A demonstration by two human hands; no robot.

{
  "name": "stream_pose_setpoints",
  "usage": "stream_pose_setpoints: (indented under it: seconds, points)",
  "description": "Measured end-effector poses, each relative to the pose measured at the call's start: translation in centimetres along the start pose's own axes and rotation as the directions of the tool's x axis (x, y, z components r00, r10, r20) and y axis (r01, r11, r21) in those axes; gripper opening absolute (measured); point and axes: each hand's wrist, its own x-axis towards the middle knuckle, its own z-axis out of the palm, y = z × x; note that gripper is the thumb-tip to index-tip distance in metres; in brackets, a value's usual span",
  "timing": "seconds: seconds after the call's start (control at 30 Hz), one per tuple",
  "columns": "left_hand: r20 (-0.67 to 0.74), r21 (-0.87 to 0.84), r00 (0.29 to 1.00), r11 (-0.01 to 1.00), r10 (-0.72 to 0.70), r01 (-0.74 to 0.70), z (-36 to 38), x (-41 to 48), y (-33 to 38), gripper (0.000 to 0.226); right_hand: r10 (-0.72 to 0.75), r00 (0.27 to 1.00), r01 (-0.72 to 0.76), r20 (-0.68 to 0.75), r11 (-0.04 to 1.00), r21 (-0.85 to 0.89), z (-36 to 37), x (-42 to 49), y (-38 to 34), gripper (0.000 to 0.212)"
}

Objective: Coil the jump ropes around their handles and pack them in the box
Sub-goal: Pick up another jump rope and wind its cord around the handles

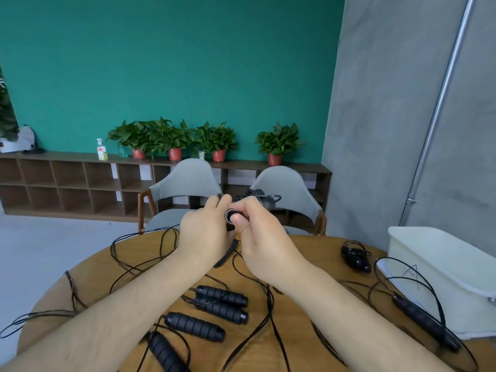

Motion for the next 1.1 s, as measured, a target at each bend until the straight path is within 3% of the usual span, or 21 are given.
stream_pose_setpoints:
  seconds: [0.07, 0.17, 0.3, 0.47, 0.6, 0.73, 0.9, 1.0, 1.1]
  points:
    - [0.005, 0.115, 0.998, 0.991, 0.068, -0.068, 0.1, 0.0, -0.1, 0.045, 0.035, 0.999, -0.035, 0.000, 0.999, 0.032, -0.1, -0.2, 0.0, 0.018]
    - [0.079, 0.153, 0.992, 0.983, 0.094, -0.105, 0.0, -0.3, -0.3, 0.052, 0.148, 0.989, -0.144, -0.021, 0.982, 0.122, -0.9, 0.0, -0.2, 0.020]
    - [0.110, 0.040, 0.976, 0.980, 0.189, -0.194, 0.0, -0.4, -1.3, 0.048, 0.224, 0.973, -0.206, -0.062, 0.956, 0.209, -2.5, 1.4, -0.3, 0.032]
    - [0.177, -0.080, 0.943, 0.959, 0.281, -0.270, -0.3, -0.4, -1.6, 0.042, 0.244, 0.970, -0.240, -0.011, 0.958, 0.155, -4.1, 2.4, 0.9, 0.036]
    - [0.210, -0.076, 0.955, 0.977, 0.211, -0.199, -0.4, -0.1, -1.9, 0.043, 0.236, 0.967, -0.227, 0.091, 0.969, -0.096, -4.8, 2.6, 0.6, 0.048]
    - [0.221, -0.033, 0.969, 0.993, 0.114, -0.109, -0.2, -0.1, -1.9, 0.043, 0.236, 0.971, -0.214, 0.023, 0.914, -0.344, -4.8, 2.7, 0.6, 0.060]
    - [0.221, 0.069, 0.975, 0.997, 0.028, -0.044, -0.2, 0.4, -1.6, 0.049, 0.354, 0.935, -0.319, -0.030, 0.800, -0.508, -5.6, 2.4, 0.3, 0.038]
    - [0.197, 0.144, 0.980, 0.989, 0.006, -0.035, 0.0, 0.8, -2.5, 0.042, 0.475, 0.879, -0.426, -0.050, 0.731, -0.533, -6.7, 2.5, 0.5, 0.011]
    - [0.239, 0.278, 0.962, 0.958, -0.134, 0.064, 0.4, 1.1, -4.9, 0.041, 0.488, 0.871, -0.411, 0.062, 0.791, -0.453, -8.5, 2.5, -0.4, 0.055]
